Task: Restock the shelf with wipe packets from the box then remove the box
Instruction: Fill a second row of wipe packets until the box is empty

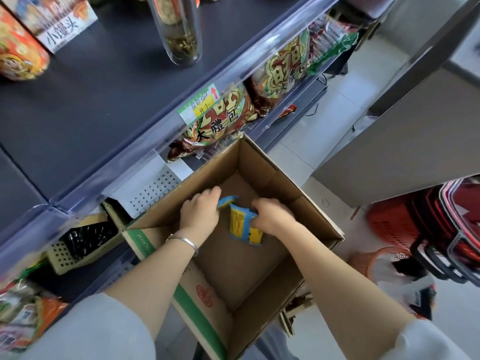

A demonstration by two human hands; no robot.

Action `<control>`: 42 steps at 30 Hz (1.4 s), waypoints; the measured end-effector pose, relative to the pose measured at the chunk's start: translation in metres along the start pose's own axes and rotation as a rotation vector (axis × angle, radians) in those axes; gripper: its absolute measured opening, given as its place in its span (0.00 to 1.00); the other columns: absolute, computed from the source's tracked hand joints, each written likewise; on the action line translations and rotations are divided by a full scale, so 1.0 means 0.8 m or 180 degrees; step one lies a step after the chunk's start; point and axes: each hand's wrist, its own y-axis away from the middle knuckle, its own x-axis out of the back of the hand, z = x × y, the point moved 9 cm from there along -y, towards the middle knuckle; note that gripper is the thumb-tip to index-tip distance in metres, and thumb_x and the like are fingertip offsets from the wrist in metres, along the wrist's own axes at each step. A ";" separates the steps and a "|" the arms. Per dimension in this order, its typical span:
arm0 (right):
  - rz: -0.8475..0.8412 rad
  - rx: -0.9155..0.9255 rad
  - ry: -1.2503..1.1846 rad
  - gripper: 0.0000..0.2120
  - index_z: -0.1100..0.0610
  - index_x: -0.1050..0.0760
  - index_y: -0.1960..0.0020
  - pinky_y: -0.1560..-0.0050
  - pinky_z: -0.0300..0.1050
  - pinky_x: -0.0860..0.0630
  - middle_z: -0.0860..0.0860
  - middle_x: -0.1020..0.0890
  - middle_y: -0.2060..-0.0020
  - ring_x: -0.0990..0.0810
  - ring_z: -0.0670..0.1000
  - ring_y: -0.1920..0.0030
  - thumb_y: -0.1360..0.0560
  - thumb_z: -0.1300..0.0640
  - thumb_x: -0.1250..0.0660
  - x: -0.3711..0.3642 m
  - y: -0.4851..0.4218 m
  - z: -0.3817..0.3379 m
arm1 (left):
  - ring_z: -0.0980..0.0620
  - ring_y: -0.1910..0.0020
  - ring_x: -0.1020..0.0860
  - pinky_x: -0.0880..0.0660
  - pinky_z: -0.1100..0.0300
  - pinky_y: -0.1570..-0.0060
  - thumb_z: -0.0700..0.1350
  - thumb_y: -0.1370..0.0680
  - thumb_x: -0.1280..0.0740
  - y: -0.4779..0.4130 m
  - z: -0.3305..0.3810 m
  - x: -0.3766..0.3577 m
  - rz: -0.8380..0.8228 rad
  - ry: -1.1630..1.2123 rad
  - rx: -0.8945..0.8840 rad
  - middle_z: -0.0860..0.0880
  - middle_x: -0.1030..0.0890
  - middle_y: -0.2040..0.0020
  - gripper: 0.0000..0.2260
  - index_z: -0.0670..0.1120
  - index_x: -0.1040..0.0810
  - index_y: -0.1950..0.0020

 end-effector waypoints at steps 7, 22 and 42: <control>0.0789 0.0606 0.0965 0.21 0.55 0.35 0.33 0.51 0.51 0.27 0.56 0.32 0.37 0.31 0.59 0.38 0.25 0.61 0.35 -0.001 0.026 -0.024 | 0.44 0.44 0.25 0.27 0.52 0.52 0.38 0.24 0.37 0.021 0.014 -0.015 -0.0004 -0.0692 -0.0481 0.46 0.25 0.43 0.17 0.47 0.30 0.35; 0.0082 -0.1238 -0.1078 0.21 0.60 0.33 0.33 0.45 0.44 0.25 0.56 0.25 0.38 0.24 0.54 0.39 0.24 0.58 0.34 -0.061 -0.024 0.068 | 0.42 0.33 0.34 0.31 0.48 0.38 0.39 0.22 0.42 0.015 -0.012 -0.073 -0.1195 -0.0499 -0.0090 0.43 0.32 0.35 0.21 0.47 0.36 0.29; 0.0151 -0.1337 -0.1933 0.24 0.57 0.26 0.36 0.52 0.44 0.26 0.55 0.21 0.42 0.21 0.55 0.44 0.29 0.50 0.28 -0.074 -0.026 0.054 | 0.42 0.39 0.25 0.26 0.53 0.45 0.49 0.29 0.27 0.006 -0.016 -0.094 -0.1845 0.0001 0.0133 0.45 0.24 0.39 0.22 0.50 0.28 0.38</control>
